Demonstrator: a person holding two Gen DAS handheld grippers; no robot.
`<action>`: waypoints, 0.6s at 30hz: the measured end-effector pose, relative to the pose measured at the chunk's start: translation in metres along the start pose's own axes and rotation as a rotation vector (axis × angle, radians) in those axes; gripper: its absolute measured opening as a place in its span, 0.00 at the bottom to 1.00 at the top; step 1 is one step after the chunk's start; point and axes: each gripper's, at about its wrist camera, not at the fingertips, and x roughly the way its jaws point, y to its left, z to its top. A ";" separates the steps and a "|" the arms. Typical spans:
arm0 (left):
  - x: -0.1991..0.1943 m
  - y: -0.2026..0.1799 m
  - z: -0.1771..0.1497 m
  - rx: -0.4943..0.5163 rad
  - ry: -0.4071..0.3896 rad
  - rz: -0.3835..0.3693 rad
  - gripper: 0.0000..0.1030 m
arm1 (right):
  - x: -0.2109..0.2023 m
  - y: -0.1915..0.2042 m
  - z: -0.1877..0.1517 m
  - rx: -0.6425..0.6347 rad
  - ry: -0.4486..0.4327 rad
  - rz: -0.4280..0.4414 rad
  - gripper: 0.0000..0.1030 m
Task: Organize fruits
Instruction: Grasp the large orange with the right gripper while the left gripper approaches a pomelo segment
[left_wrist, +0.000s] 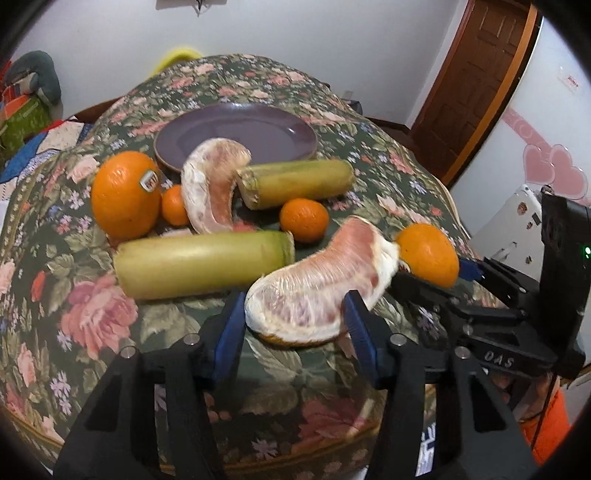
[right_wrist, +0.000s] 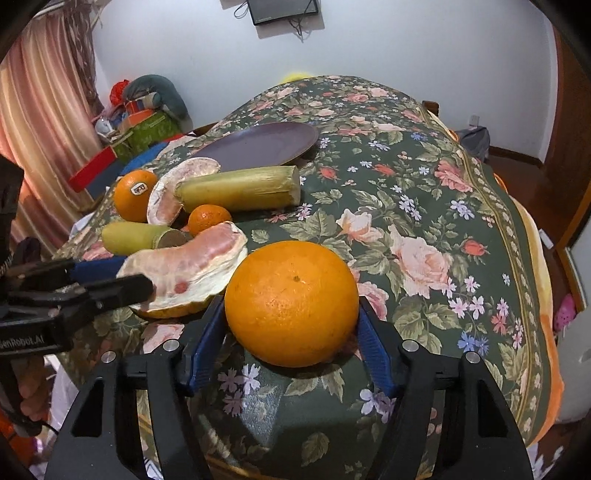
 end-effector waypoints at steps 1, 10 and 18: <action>-0.002 -0.002 -0.002 0.004 0.003 -0.009 0.52 | -0.002 -0.001 0.000 0.003 0.000 -0.001 0.62; -0.012 -0.027 -0.003 0.080 0.005 -0.004 0.51 | -0.021 -0.016 -0.003 0.056 -0.017 -0.003 0.61; 0.009 -0.042 0.017 0.144 0.028 -0.021 0.51 | -0.036 -0.021 0.003 0.068 -0.060 -0.011 0.61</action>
